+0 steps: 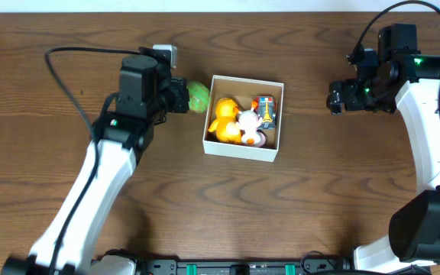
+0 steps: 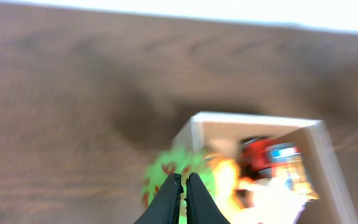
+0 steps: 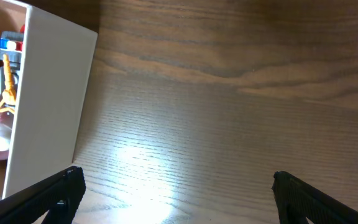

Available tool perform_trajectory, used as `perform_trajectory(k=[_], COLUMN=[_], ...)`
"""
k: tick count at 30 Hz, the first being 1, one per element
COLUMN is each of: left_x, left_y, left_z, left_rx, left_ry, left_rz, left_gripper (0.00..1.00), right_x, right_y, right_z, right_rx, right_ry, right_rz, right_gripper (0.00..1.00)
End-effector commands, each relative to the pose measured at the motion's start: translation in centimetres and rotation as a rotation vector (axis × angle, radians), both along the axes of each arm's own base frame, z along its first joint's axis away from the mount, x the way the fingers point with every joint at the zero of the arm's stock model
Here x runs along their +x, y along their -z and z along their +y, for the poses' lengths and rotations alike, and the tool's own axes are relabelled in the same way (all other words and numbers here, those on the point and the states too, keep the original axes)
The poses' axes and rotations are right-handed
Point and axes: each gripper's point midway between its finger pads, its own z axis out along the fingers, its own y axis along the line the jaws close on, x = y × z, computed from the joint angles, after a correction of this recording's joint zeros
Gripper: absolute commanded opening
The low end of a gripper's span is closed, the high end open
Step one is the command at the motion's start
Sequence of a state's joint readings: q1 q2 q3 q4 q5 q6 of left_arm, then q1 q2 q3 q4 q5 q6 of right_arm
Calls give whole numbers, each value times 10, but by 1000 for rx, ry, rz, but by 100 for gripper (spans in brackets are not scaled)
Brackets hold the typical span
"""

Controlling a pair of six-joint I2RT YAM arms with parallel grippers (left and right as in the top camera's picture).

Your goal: Pack container

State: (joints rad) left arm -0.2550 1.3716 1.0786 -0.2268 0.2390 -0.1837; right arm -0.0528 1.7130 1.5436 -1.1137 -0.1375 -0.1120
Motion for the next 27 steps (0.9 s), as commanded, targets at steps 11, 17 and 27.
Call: perform_trajectory(k=[11, 17, 27], left_x=[-10, -5, -19], left_y=[-26, -10, 10], left_z=[-40, 1, 7], left_rx=[90, 202, 244], left_ry=[58, -93, -83], left_rz=[-132, -81, 12], left_gripper=[6, 77, 98], right_x=[1, 1, 1], right_y=[-12, -12, -12], right_z=[0, 0, 0], right_rx=[3, 3, 3], right_ry=[14, 14, 14], right_rz=[-33, -33, -33], right_gripper=[99, 99, 99])
